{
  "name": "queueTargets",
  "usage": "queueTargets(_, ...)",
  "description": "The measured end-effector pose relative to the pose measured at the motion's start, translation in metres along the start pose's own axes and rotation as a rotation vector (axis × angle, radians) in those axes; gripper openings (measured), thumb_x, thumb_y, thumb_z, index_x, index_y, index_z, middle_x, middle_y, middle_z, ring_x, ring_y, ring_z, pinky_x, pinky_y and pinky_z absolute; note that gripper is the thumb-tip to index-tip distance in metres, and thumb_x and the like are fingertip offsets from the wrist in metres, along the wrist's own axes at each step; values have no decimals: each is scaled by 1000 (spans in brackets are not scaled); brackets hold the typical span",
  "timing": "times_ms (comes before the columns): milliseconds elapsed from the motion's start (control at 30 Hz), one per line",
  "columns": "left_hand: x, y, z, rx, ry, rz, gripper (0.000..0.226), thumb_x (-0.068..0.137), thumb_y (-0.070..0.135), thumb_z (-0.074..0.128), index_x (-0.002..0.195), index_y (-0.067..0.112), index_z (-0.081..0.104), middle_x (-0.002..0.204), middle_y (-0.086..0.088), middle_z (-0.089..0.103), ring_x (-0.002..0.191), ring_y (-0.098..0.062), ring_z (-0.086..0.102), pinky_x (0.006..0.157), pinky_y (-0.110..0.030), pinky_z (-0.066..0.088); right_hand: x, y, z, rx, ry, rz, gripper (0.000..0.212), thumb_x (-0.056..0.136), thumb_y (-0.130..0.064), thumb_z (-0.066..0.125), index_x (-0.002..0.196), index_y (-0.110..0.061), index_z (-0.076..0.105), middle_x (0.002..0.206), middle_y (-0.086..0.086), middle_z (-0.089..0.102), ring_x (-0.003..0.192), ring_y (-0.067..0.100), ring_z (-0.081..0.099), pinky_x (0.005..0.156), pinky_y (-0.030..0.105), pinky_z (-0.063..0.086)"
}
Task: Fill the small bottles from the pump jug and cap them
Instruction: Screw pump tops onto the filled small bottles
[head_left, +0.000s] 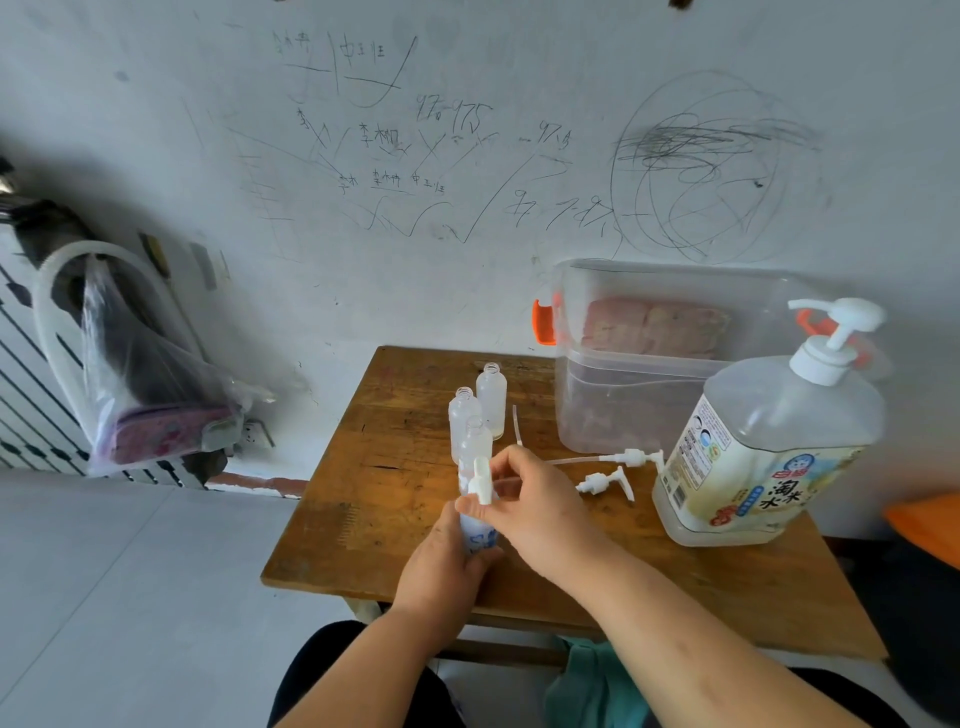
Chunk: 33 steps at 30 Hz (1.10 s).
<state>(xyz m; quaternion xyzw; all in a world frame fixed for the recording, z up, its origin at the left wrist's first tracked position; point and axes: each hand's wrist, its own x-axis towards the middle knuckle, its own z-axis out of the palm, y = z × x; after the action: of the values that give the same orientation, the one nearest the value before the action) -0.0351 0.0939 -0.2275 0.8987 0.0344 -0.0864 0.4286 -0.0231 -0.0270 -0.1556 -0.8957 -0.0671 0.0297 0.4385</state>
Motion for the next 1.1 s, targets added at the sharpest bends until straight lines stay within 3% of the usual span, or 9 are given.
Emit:
queueTargets(100, 1, -1, 0, 20, -5, -20, 51, 95, 34, 57, 140, 30, 35, 109, 17, 53, 103, -7, 57, 93, -23, 48, 0, 0, 1, 41, -81, 21, 41, 81, -46, 69, 113, -31, 48, 119, -12, 57, 109, 6, 56, 84, 20, 52)
queueTargets(167, 1, -1, -1, 9, 3, -13, 52, 94, 35, 59, 140, 32, 35, 111, 16, 57, 103, -7, 58, 94, -28, 50, -2, 1, 0, 50, -121, 3, 35, 86, -43, 64, 115, -34, 49, 126, -11, 56, 116, 7, 54, 89, 24, 53)
queueTargets(300, 3, -2, 0, 11, -9, -26, 53, 93, 36, 60, 139, 35, 33, 116, 14, 60, 106, -9, 60, 95, -29, 51, 0, -1, 0, -54, 6, 33, 35, 81, -46, 68, 106, -31, 48, 113, -13, 59, 104, 7, 59, 84, 23, 54)
queueTargets(433, 3, -3, 0, -3, -3, -17, 55, 92, 35, 61, 140, 37, 34, 118, 16, 59, 107, -8, 59, 94, -27, 49, 0, -1, -1, -11, -92, -26, 39, 89, -43, 60, 125, -33, 48, 127, -14, 54, 118, 9, 54, 91, 29, 54)
queueTargets(733, 2, 0, -1, 18, 20, -11, 56, 95, 35, 57, 144, 33, 29, 125, 10, 61, 111, -10, 59, 94, -25, 48, -2, -8, 8, -198, 107, -37, 35, 90, -43, 58, 121, -27, 52, 125, -10, 59, 113, 8, 58, 87, 19, 48)
queueTargets(900, 7, -3, -12, -78, -52, -52, 58, 87, 33, 69, 137, 38, 40, 112, 20, 63, 102, -3, 61, 91, -26, 52, 1, -2, -8, -67, -100, 35, 64, 79, -42, 72, 133, -32, 41, 138, -13, 45, 113, 2, 50, 90, 19, 47)
queueTargets(1000, 11, -11, -30, -103, 77, -129, 58, 87, 27, 70, 137, 30, 43, 113, 13, 61, 102, -8, 58, 87, -24, 48, 0, 13, -21, -132, -67, 85, 48, 86, -39, 65, 130, -34, 45, 137, -13, 46, 112, 3, 53, 87, 17, 46)
queueTargets(1100, 18, -20, -50, -166, 209, -200, 59, 89, 21, 68, 141, 20, 40, 117, 2, 59, 107, -17, 56, 92, -34, 47, 2, 34, -31, -244, 57, 162, 33, 93, -31, 57, 126, -29, 50, 132, -8, 52, 111, 7, 56, 89, 21, 49)
